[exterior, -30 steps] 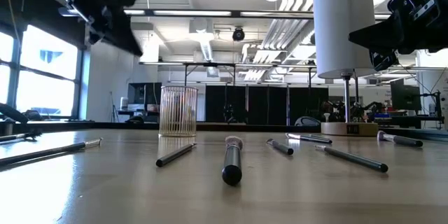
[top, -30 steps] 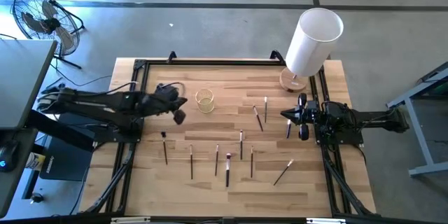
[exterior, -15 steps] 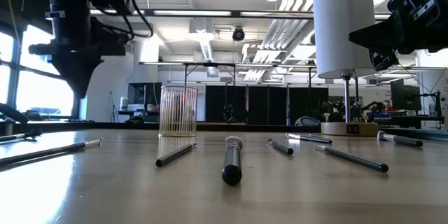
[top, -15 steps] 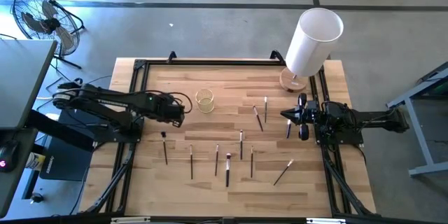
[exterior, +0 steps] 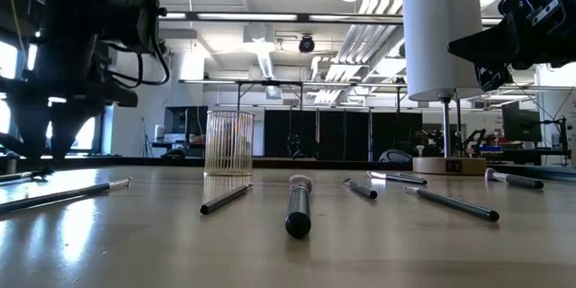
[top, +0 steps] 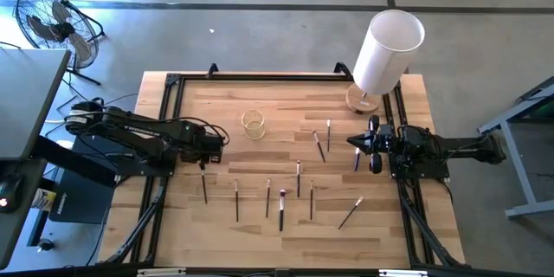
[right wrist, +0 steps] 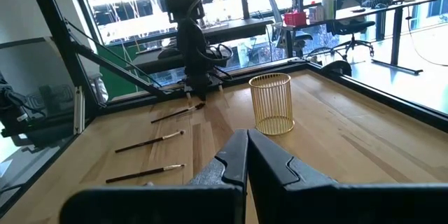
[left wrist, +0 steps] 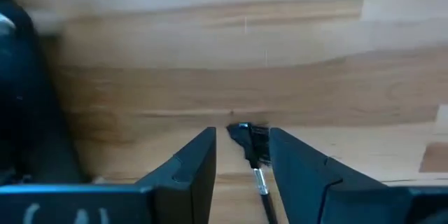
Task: Put items in baskets/containers
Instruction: Put the eyebrow brush into the wire organizer
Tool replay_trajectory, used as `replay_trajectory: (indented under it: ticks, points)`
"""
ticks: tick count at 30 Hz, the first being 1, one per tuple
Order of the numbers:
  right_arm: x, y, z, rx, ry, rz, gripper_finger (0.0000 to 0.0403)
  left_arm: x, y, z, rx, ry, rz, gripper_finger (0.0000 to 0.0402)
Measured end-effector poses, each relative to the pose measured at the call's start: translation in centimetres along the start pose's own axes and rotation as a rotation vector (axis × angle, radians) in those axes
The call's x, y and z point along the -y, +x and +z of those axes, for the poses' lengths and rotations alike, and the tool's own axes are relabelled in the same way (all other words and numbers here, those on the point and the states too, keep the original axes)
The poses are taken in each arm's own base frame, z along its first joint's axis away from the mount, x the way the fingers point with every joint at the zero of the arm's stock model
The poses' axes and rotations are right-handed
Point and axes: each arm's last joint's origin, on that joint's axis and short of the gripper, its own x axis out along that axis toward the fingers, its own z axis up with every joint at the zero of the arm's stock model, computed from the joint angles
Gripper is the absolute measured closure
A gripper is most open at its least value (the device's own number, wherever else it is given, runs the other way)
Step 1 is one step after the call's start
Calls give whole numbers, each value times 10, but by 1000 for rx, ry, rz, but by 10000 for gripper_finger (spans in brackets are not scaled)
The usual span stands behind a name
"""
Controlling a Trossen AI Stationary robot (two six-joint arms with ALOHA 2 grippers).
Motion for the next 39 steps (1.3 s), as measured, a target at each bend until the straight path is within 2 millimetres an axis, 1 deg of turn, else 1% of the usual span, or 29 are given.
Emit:
replay_trajectory:
  ticks: [6, 15, 18, 20, 22, 27, 28, 30, 32, 35, 37, 39]
  points:
    - [0, 0, 0, 0, 0, 0, 398, 0, 13, -1, -47, -13, -56, 271]
    - [0, 0, 0, 0, 0, 0, 398, -11, 30, -2, -55, -103, -34, 271]
    - [0, 0, 0, 0, 0, 0, 398, -11, 31, -1, -36, -110, -39, 273]
    - [0, 0, 0, 0, 0, 0, 398, -11, 31, -1, -29, -127, -41, 284]
    - [0, 0, 0, 0, 0, 0, 398, -11, 31, -1, -26, -146, -45, 304]
    - [0, 0, 0, 0, 0, 0, 398, -8, 31, 0, -22, -159, -69, 381]
    - [0, 0, 0, 0, 0, 0, 398, -6, 29, 0, -18, -153, -76, 387]
    - [0, 0, 0, 0, 0, 0, 398, 0, 23, 0, -1, -116, -98, 385]
    - [0, 0, 0, 0, 0, 0, 398, 10, 13, 0, 68, -70, -140, 381]
    - [0, 0, 0, 0, 0, 0, 398, 29, -13, -1, 194, -34, -255, 390]
    - [0, 0, 0, 1, 0, 0, 398, 38, -27, -3, 265, 7, -293, 390]
    - [0, 0, 0, 1, 0, 0, 398, 51, -51, -2, 334, 54, -373, 390]
